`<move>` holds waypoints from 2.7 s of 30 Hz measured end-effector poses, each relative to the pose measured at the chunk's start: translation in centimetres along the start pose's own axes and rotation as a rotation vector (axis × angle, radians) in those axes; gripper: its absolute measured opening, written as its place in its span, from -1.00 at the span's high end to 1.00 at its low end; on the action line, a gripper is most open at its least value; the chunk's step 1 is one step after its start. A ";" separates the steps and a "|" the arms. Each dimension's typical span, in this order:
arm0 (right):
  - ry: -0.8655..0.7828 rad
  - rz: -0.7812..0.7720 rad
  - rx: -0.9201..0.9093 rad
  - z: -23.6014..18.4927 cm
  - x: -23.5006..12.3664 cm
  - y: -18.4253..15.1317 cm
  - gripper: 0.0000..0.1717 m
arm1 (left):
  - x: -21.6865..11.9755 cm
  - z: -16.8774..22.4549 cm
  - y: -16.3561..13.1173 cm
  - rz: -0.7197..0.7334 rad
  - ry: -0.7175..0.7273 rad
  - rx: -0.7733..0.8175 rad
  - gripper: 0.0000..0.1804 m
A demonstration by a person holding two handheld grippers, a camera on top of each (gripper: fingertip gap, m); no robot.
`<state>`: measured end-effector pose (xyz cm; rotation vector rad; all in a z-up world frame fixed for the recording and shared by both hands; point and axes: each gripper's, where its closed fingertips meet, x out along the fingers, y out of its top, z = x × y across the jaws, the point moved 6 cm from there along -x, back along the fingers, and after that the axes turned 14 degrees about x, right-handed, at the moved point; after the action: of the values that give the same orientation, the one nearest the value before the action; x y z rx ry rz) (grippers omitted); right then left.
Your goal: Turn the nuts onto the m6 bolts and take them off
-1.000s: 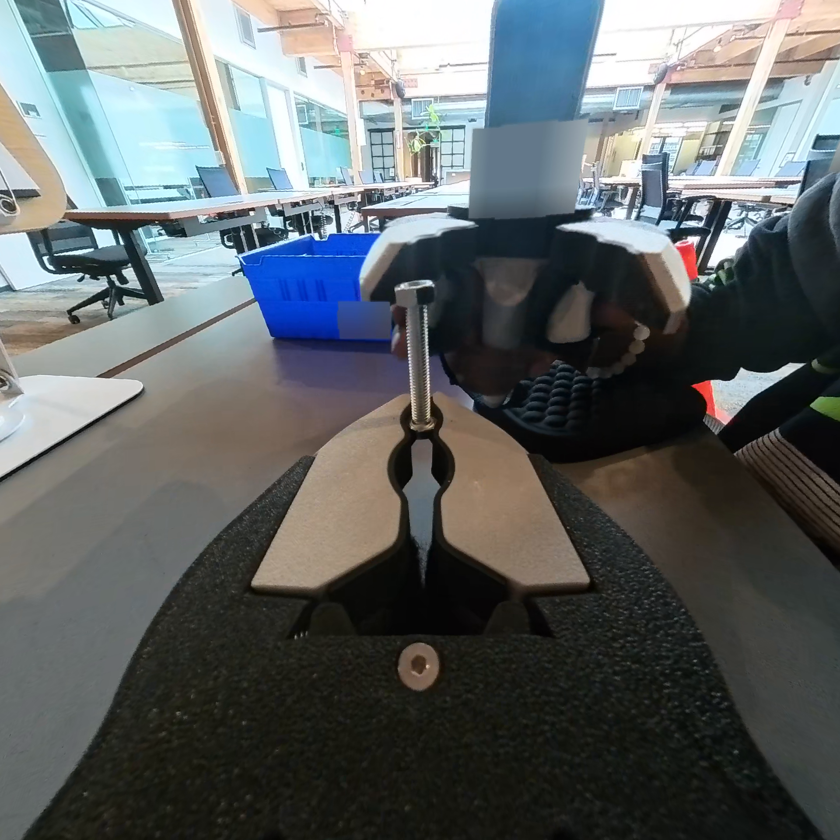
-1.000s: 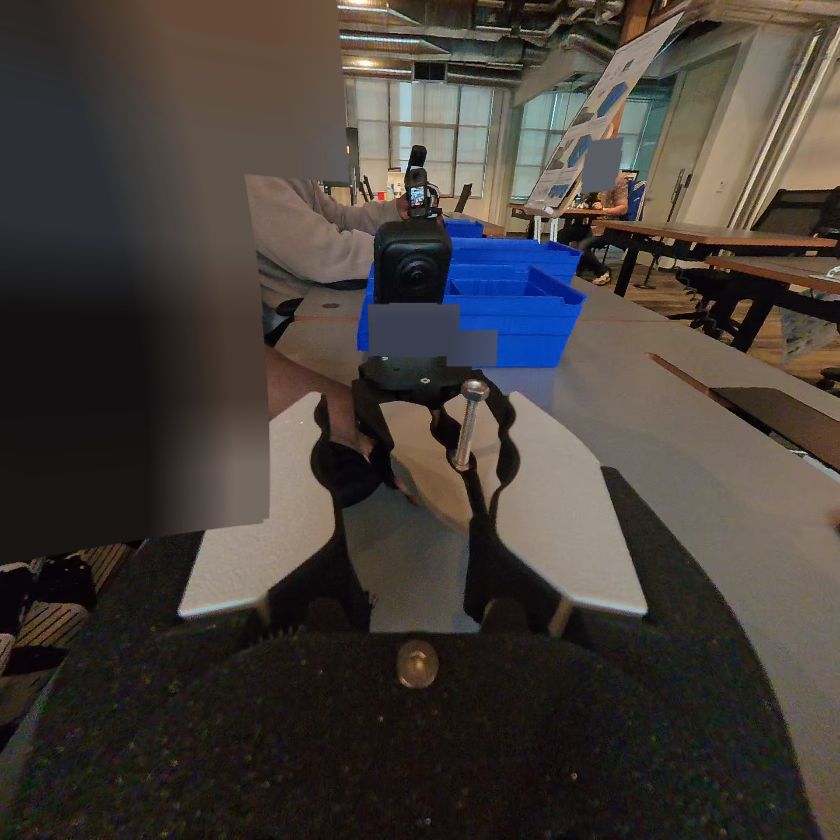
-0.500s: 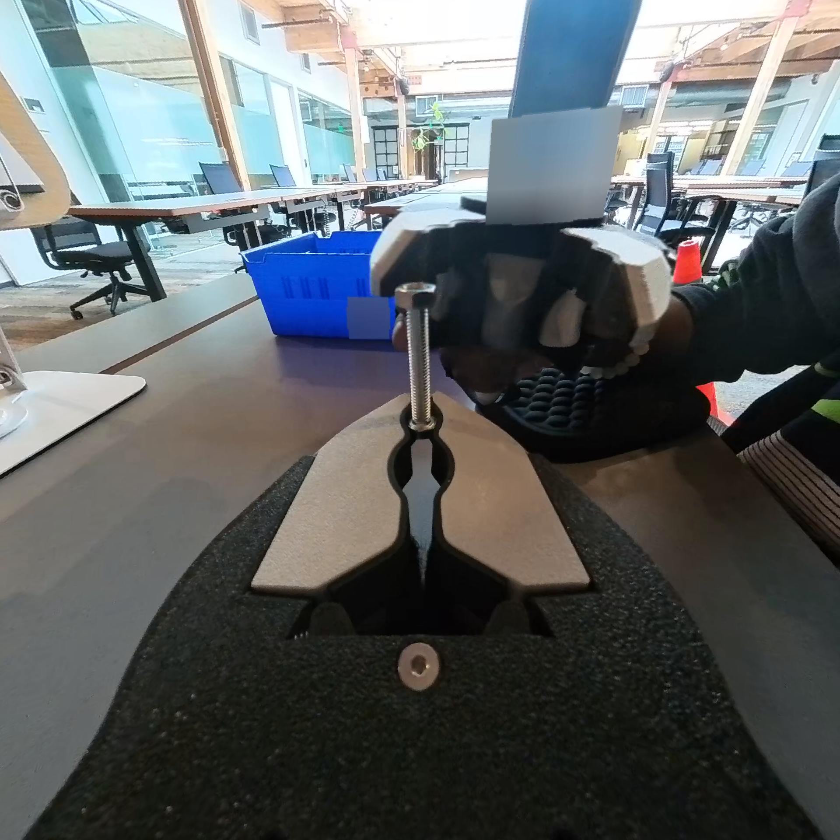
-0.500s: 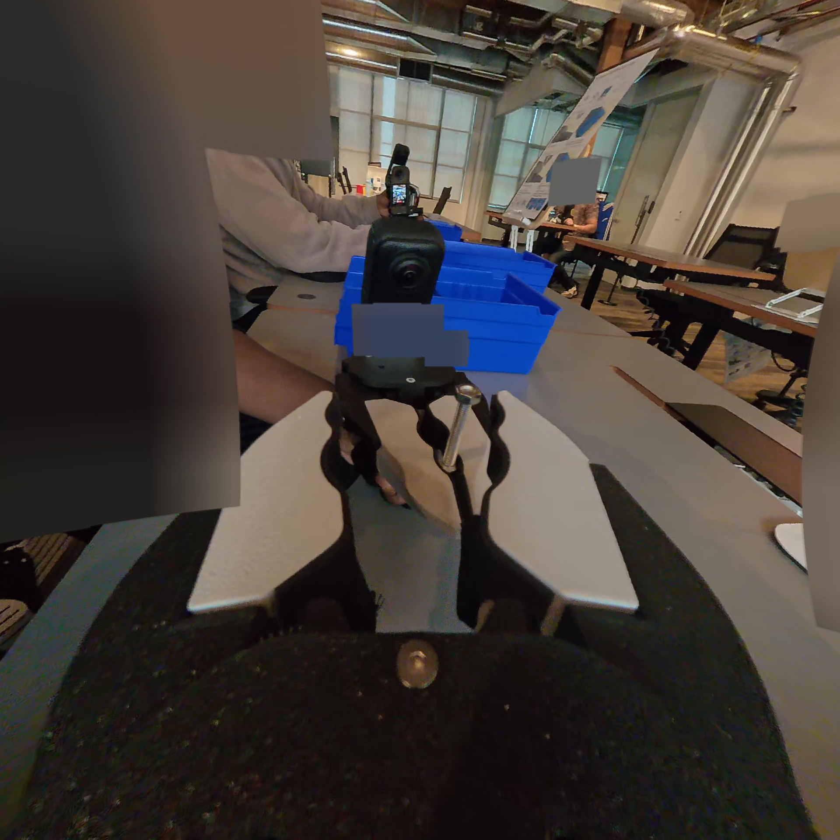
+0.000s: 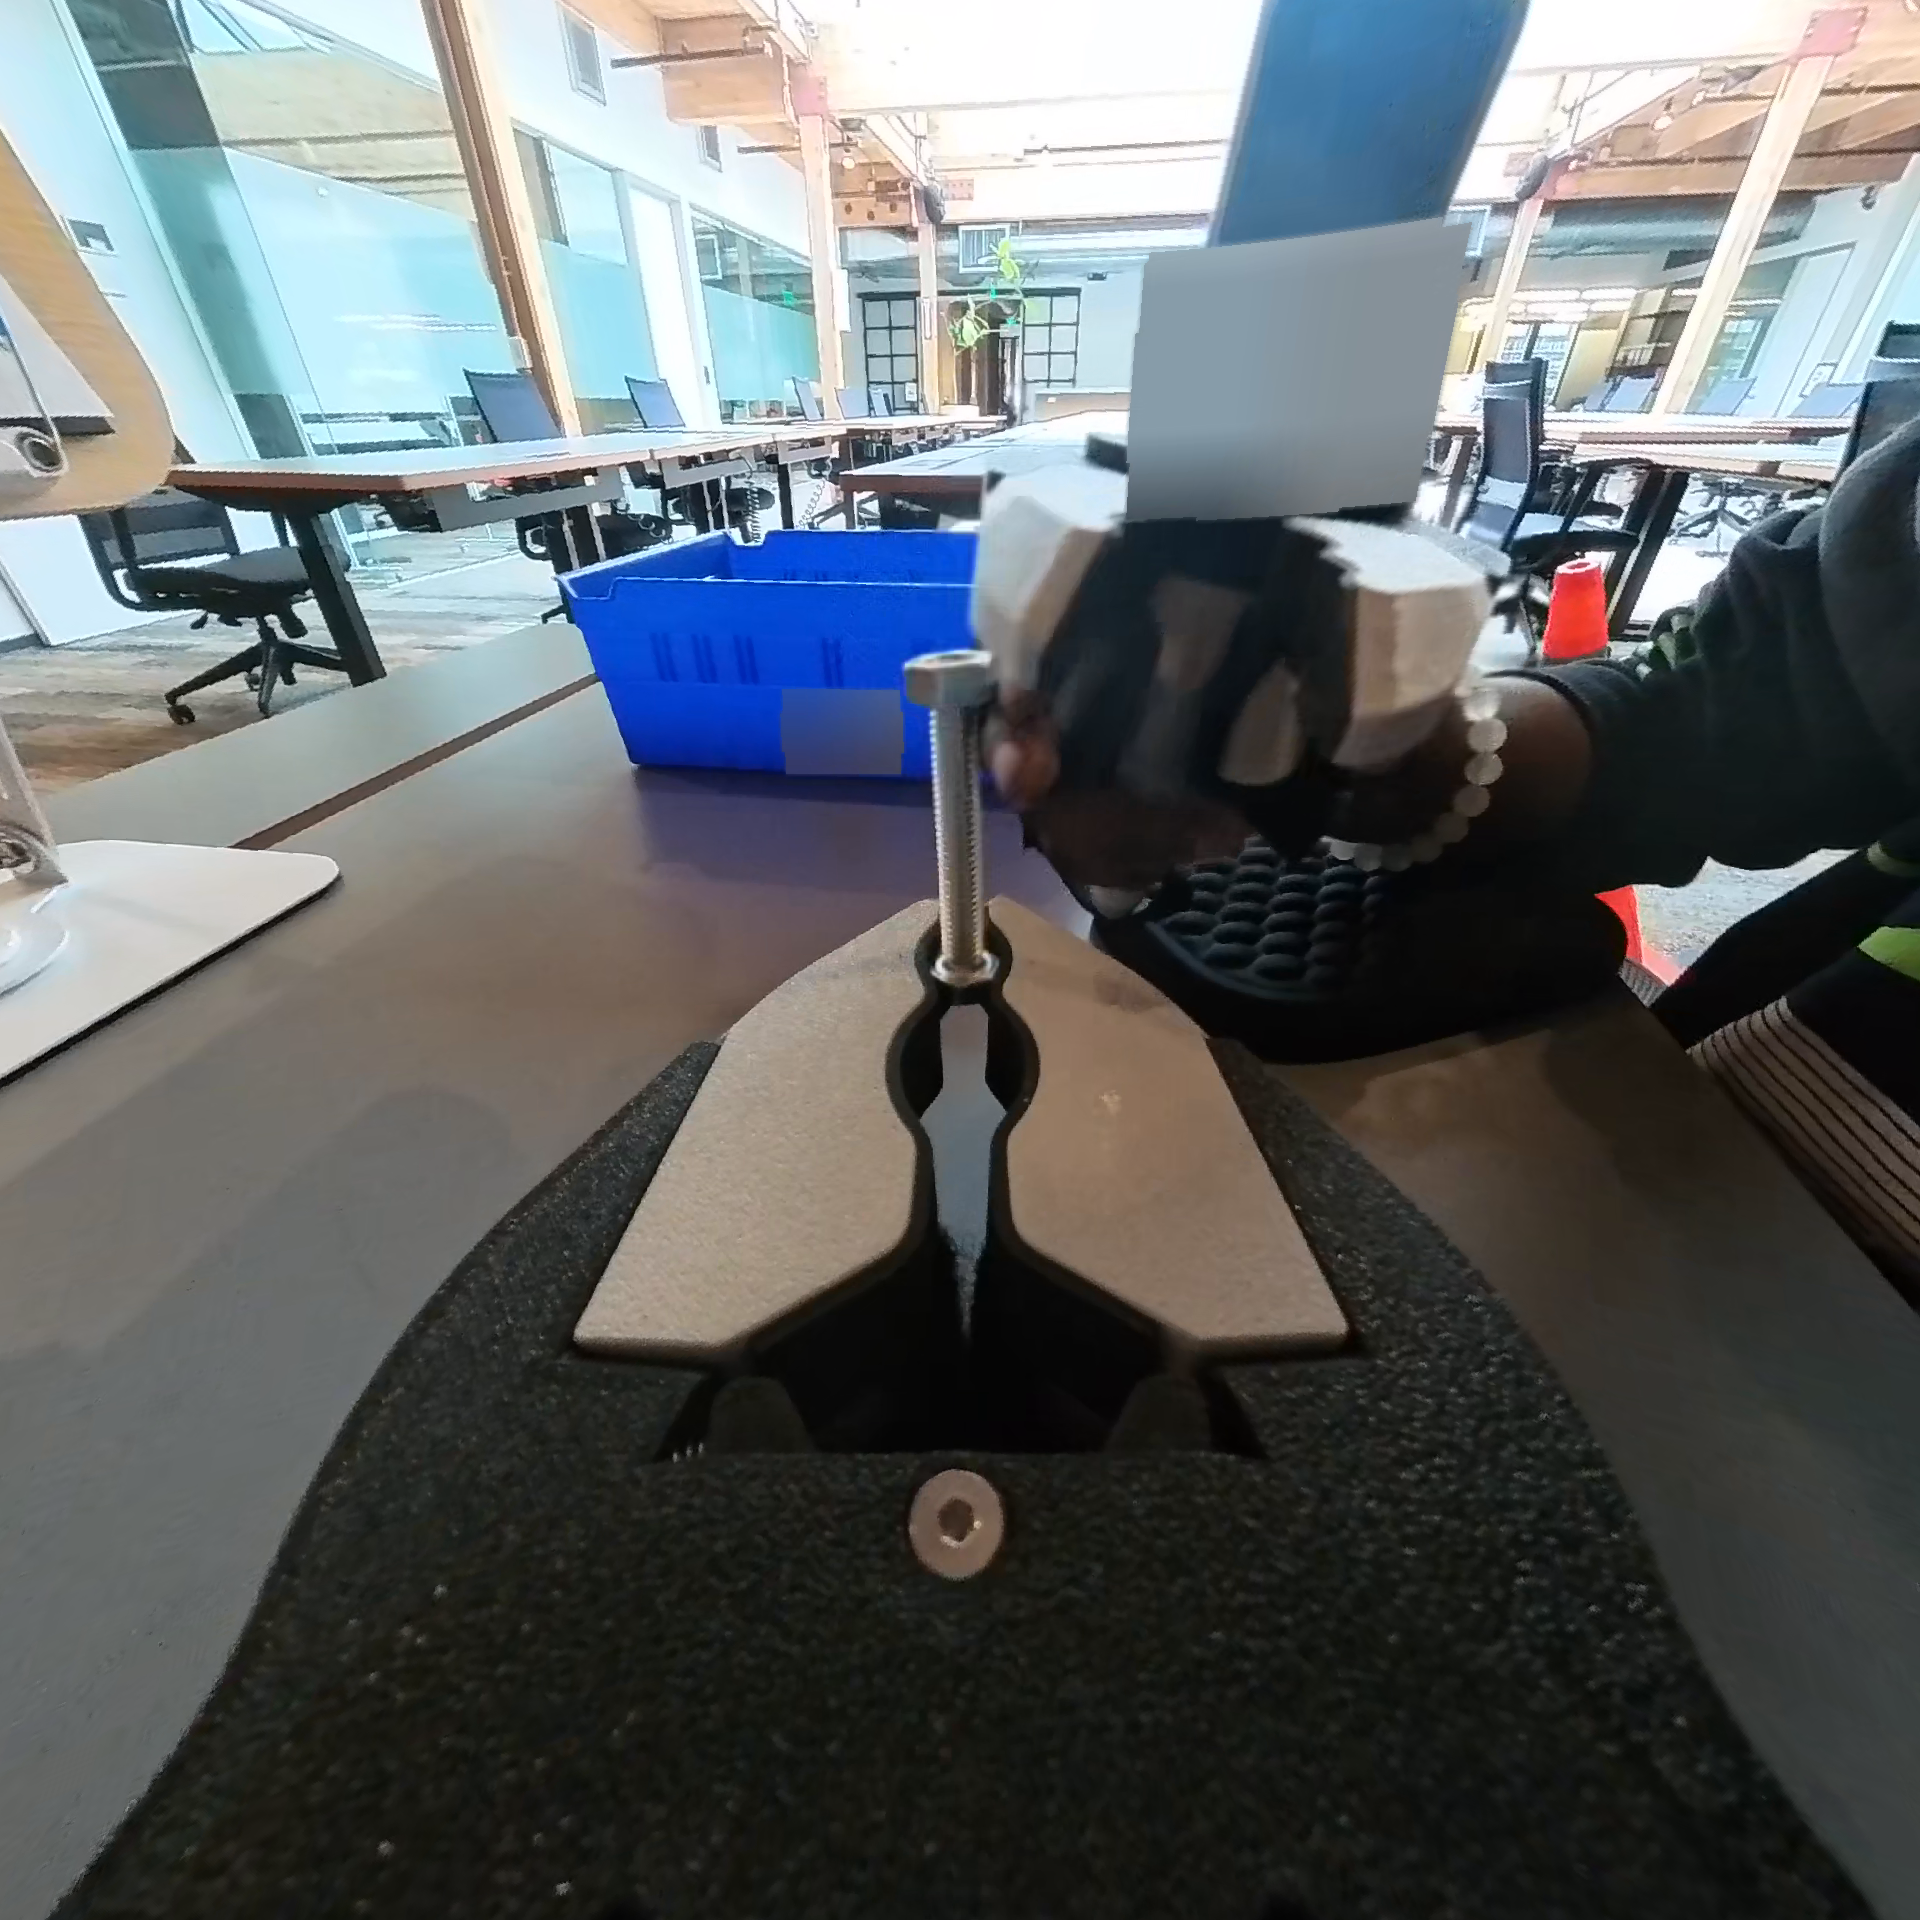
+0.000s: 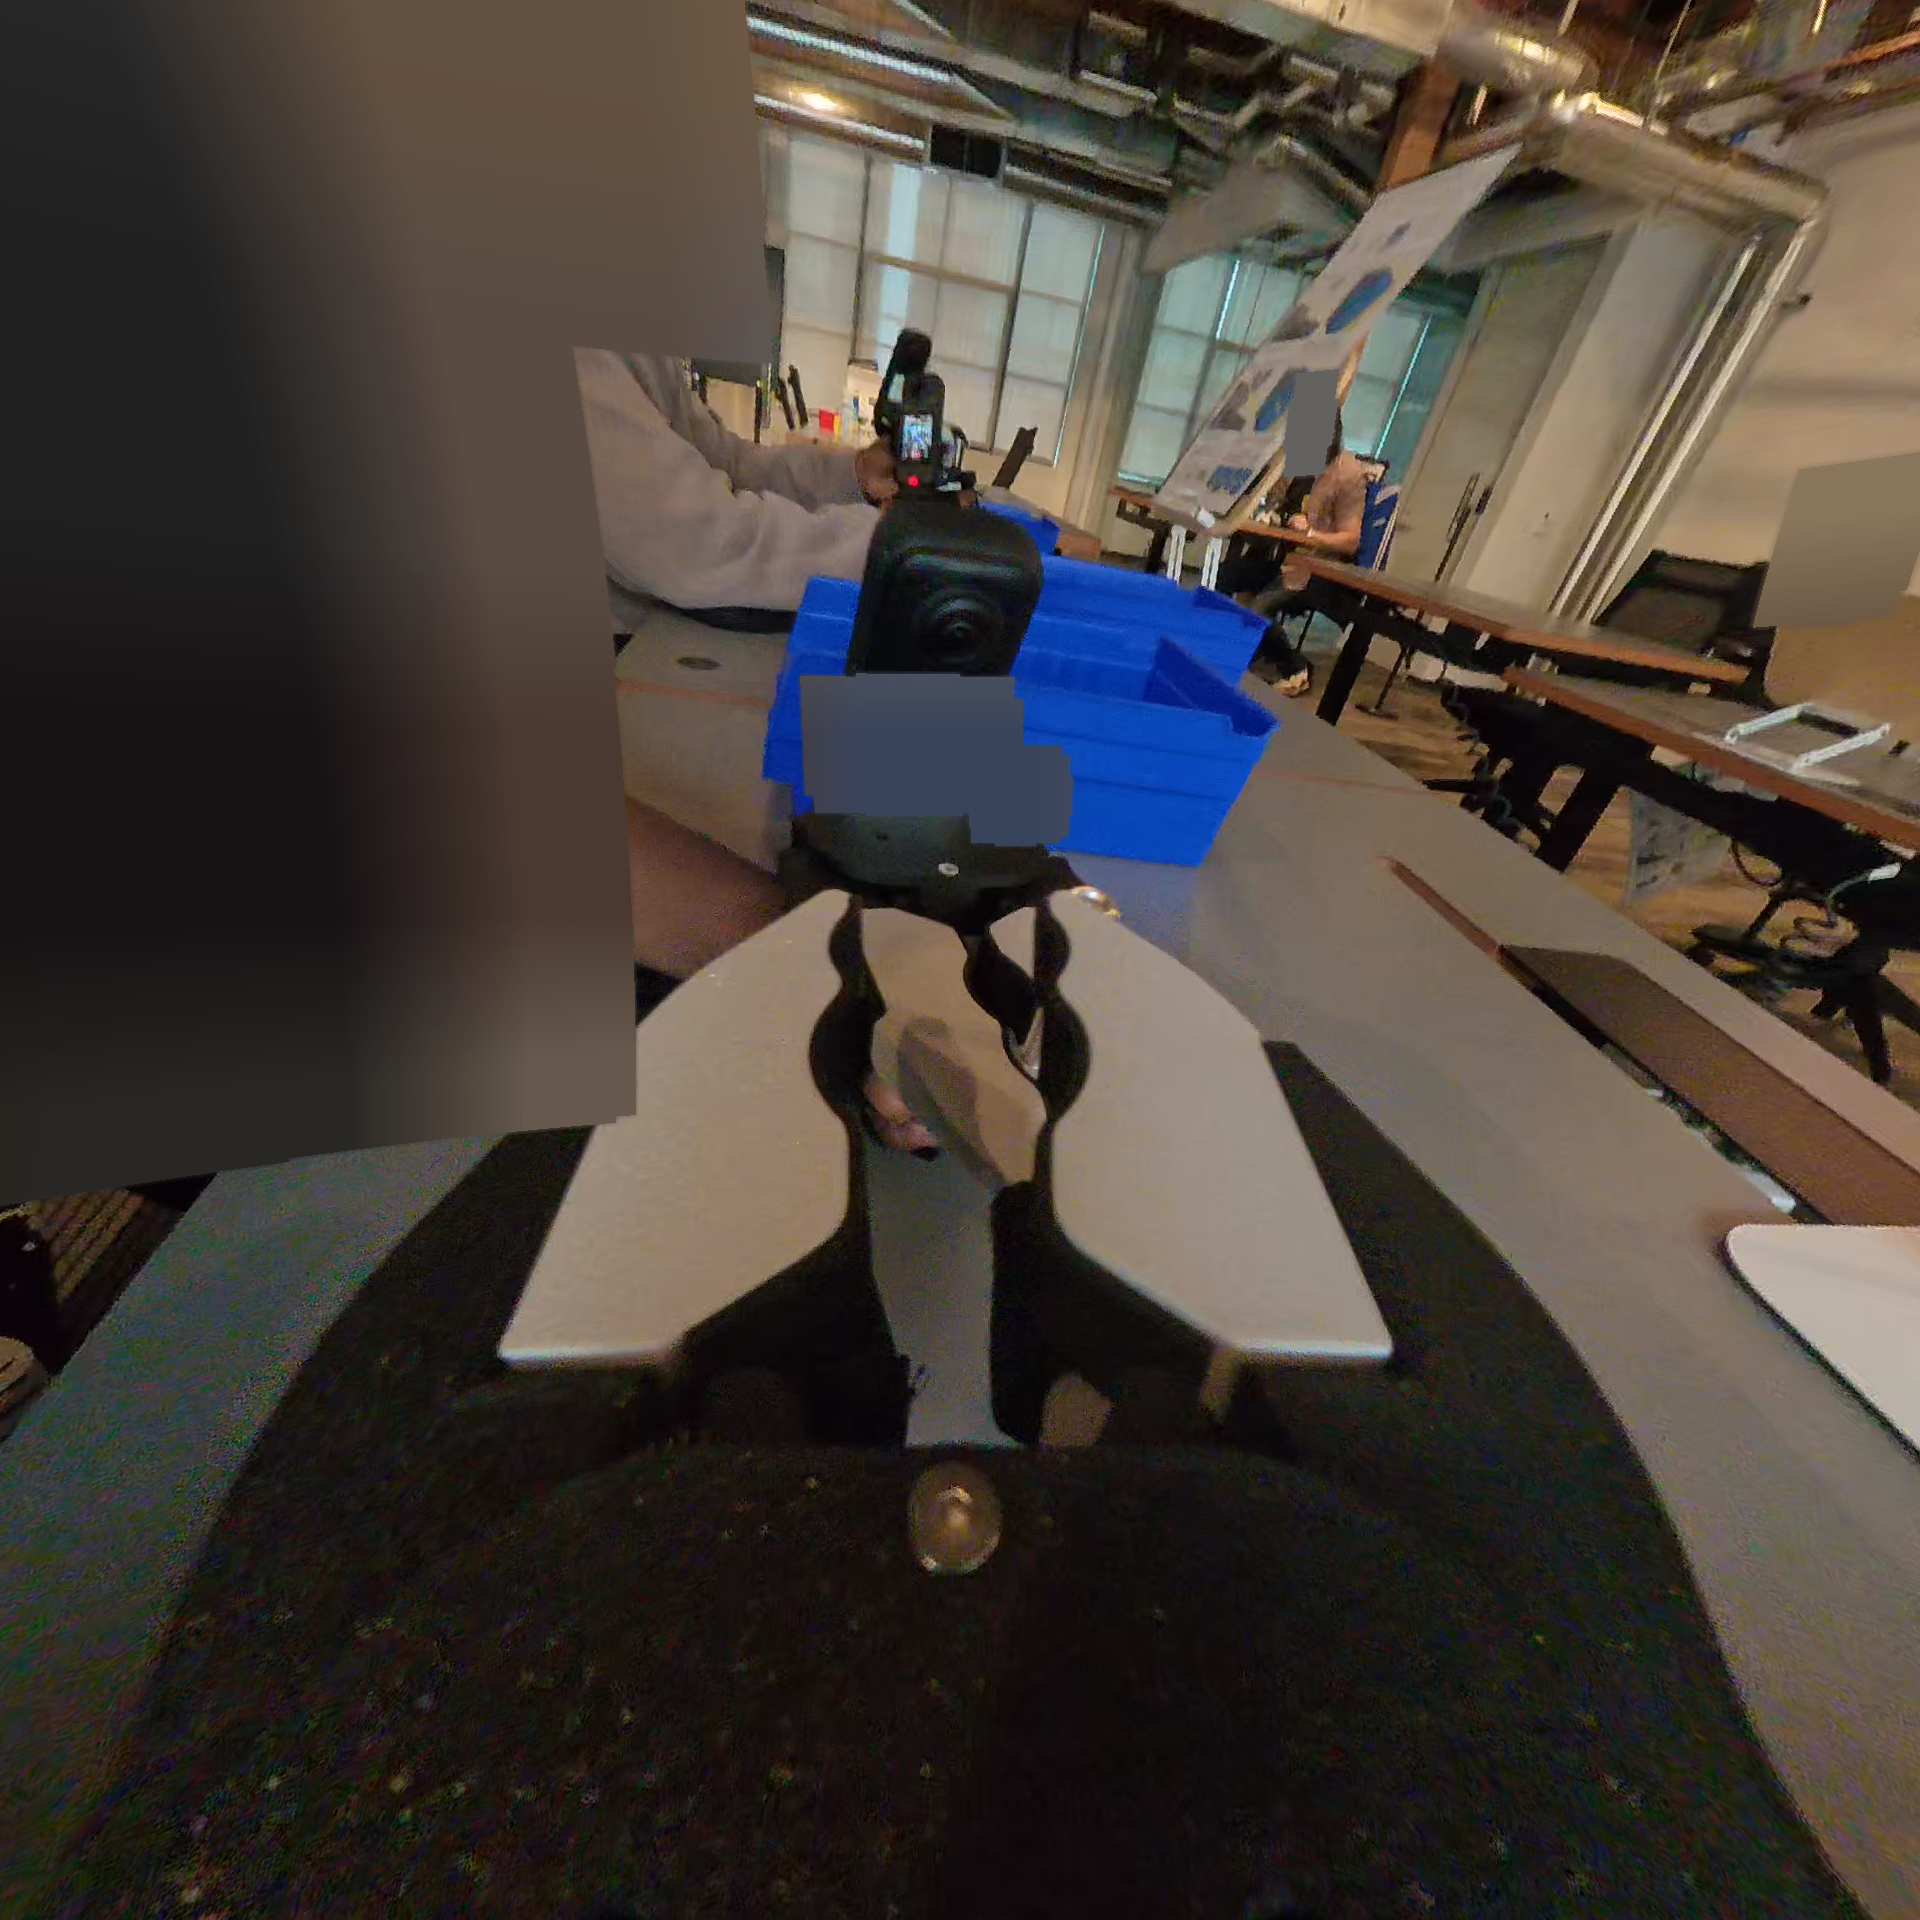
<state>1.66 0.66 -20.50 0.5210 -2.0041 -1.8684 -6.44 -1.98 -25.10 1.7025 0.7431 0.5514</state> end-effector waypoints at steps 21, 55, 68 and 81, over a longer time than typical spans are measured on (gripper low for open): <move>-0.010 -0.010 -0.006 0.2 0.1 -0.2 0.64 | 0.0 0.0 0.0 -0.002 0.004 -0.003 0.97; -0.004 -0.039 -0.017 0.1 0.0 -0.4 0.65 | 0.0 -0.1 0.0 -0.001 0.004 -0.010 0.97; -0.011 -0.019 -0.006 0.3 0.0 -0.2 0.63 | 0.1 -0.1 0.0 -0.004 0.002 -0.009 0.97; -0.035 0.005 0.007 0.6 0.2 -0.2 0.32 | 0.1 -0.1 0.0 -0.008 0.002 -0.008 0.97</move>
<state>1.22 1.07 -20.71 0.4878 -2.0331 -1.8806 -6.44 -1.85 -25.13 1.6911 0.7478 0.5501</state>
